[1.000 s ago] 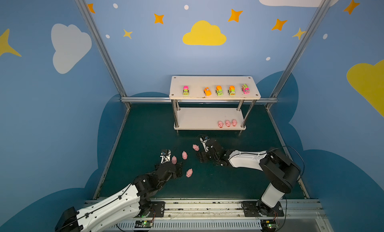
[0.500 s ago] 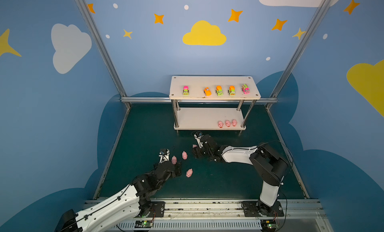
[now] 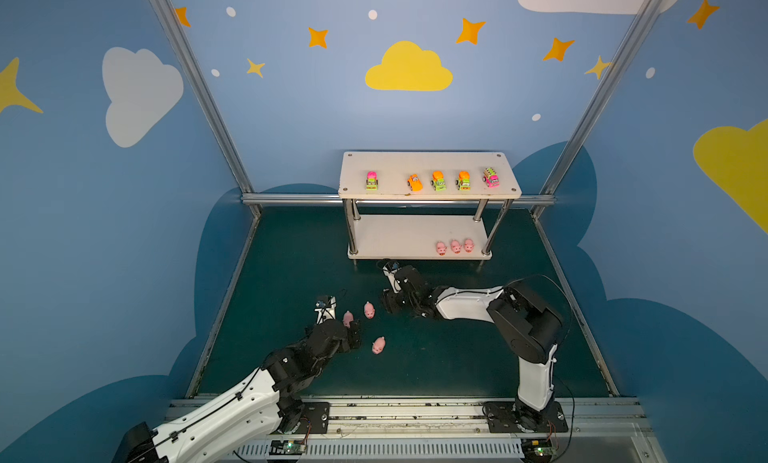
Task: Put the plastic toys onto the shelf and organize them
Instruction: 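Lift the pink pig with the right gripper and carry it to the lower shelf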
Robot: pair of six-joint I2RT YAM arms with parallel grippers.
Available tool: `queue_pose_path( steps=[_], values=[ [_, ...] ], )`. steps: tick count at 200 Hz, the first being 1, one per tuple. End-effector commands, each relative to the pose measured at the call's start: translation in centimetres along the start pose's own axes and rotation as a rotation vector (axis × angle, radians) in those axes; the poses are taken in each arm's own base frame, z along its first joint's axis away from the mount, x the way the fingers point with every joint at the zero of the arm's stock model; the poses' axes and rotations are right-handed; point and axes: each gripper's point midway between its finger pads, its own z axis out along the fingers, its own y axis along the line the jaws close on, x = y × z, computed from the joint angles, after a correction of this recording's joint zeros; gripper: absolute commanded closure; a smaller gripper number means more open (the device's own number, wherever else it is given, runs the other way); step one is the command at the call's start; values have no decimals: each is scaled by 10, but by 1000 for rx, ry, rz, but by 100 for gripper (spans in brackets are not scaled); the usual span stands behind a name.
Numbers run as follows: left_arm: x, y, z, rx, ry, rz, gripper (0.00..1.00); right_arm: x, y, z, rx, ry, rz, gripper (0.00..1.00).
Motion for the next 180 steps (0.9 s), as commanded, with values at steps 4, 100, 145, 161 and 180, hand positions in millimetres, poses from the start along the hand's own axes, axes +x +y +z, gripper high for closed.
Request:
queue_pose_path(
  steps=[4,100,145,161,180],
  values=[
    [2,1,3,5,-2,-2,0,2,-1,5,-3,24,6,39],
    [5,5,2,6,2,-8,0,7,-3,14,-2,42,18,41],
    [3,6,-1,11,-8,-15,0,9,-4,17,1,55,23,50],
    [3,6,-2,12,-9,-17,0,11,-5,17,4,59,24,51],
    [3,7,-2,12,-9,-19,0,13,-5,17,6,64,25,56]
  ],
)
